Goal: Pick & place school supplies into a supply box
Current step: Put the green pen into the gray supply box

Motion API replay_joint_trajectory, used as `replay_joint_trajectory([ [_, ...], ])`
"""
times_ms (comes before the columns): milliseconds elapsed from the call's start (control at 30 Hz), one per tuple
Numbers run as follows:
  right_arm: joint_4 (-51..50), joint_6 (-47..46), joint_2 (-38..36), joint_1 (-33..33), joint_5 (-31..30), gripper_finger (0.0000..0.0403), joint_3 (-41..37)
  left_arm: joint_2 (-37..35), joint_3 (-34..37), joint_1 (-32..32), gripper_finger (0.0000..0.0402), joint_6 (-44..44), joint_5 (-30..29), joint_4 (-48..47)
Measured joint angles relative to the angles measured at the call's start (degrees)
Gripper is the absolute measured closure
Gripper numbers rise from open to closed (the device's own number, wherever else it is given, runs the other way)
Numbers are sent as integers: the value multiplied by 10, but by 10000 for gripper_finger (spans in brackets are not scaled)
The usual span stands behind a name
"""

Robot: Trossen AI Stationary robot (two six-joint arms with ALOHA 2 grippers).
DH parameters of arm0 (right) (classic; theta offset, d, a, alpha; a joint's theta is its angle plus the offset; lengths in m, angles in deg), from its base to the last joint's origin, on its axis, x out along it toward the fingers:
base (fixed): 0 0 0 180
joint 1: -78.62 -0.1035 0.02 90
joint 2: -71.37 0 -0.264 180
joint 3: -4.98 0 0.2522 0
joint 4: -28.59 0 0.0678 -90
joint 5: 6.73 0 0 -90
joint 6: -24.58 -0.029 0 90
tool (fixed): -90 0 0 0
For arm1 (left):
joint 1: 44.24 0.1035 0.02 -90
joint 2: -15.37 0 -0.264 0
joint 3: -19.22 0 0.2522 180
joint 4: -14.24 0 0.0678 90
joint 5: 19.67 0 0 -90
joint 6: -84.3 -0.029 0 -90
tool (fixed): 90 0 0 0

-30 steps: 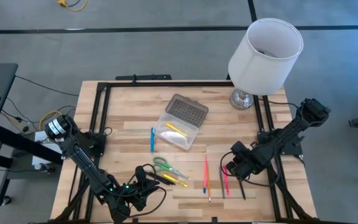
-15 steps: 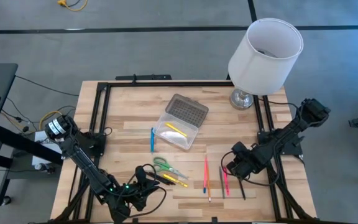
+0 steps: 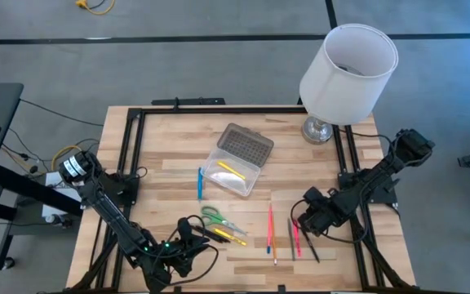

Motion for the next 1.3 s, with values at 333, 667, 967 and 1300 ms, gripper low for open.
replay_joint_trajectory([
  [333,10,133,0,27,9,311,0,0,0,11,311,0,0,-1],
  [667,16,145,1,34,11,359,-1,0,0,20,311,16,19,-16],
  [967,18,160,1,35,6,390,-1,0,0,20,311,17,19,-16],
  [1300,22,182,1,33,-7,396,-1,0,0,20,311,17,19,-17],
])
